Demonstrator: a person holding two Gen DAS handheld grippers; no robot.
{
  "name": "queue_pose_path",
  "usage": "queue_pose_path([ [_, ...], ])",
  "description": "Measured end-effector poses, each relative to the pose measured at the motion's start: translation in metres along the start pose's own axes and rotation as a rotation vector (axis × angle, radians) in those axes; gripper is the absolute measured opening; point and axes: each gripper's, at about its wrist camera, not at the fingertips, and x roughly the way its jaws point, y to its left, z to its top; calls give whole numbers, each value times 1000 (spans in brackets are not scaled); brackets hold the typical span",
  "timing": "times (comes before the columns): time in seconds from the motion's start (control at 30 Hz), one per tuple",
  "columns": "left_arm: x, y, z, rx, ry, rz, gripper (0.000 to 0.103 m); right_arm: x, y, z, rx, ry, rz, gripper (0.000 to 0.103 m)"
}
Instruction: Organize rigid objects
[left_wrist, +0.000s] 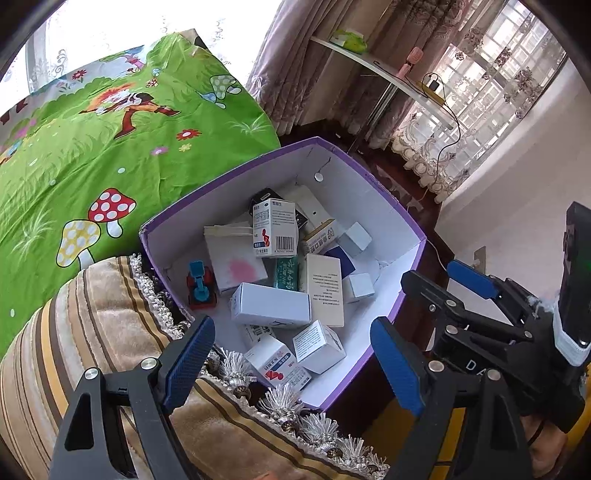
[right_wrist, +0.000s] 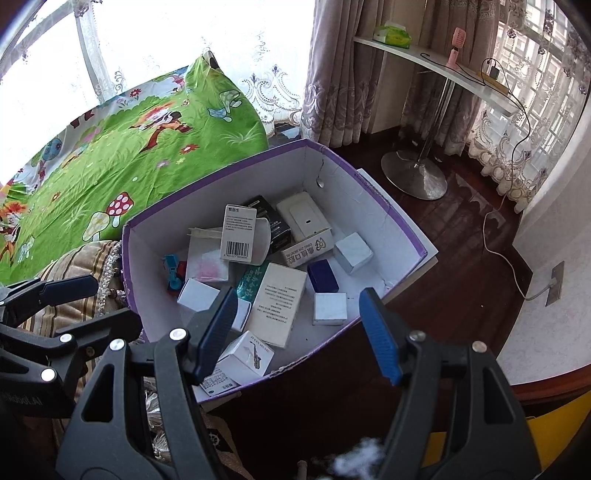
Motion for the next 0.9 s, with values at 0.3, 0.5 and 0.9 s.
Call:
queue_pose_path([
  [0.3, 1, -1, 0, 9, 3, -1, 87, 2, 1, 0, -2, 8, 4, 72],
  [0.5, 2, -2, 0, 10, 5, -1, 87, 3, 1, -1, -1, 9, 5, 72],
  [0.9, 2, -2, 0, 12, 7, 0, 87, 3, 1, -2, 1, 11, 6, 72],
])
